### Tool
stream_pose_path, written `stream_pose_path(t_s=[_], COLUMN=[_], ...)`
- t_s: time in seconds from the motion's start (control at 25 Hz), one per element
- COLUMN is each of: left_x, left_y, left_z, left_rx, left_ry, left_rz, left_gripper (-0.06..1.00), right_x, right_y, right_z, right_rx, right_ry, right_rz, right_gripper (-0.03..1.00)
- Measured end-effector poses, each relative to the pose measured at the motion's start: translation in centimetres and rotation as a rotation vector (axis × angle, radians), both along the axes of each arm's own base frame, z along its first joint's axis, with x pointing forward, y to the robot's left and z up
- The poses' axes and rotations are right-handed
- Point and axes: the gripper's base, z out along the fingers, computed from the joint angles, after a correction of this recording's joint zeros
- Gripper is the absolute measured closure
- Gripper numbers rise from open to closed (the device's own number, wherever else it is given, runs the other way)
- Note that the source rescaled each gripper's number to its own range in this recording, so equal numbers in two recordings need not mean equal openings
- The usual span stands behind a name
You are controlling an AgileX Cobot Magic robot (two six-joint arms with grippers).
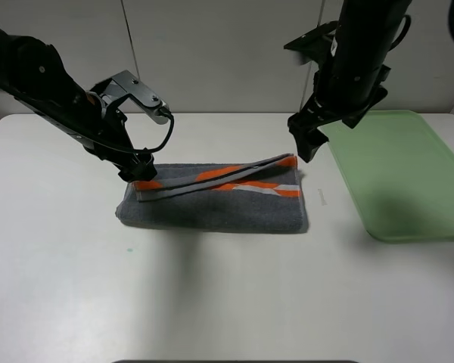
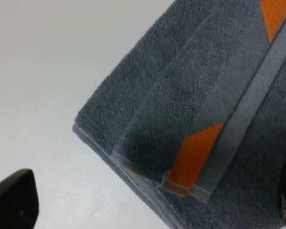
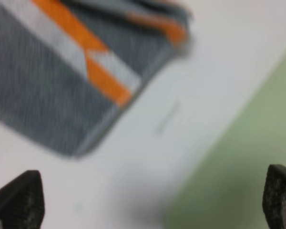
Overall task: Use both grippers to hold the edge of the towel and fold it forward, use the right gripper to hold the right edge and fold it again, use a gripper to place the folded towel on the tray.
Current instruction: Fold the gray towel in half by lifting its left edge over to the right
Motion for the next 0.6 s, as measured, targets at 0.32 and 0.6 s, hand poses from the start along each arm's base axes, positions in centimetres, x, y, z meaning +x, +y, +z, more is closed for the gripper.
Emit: stream_pose_path(t_s=[0.32,0.6], left_x=[0.0,0.0], left_y=[0.0,0.0], left_z=[0.0,0.0], left_rx=[-0.007,-0.008], left_ry=[0.003,0.004], left_rz=[0.014,0.017], left_gripper=[-0.05,-0.06], right_x=[-3.9,-8.5], right_y=[-1.8,-4.1], right_z=[6.7,11.9], right_rx=[0.123,0.255], right_ry=[-0.083,-0.213], right_rz=[-0.149,-0.179], right_gripper=[-0.03,-0.03])
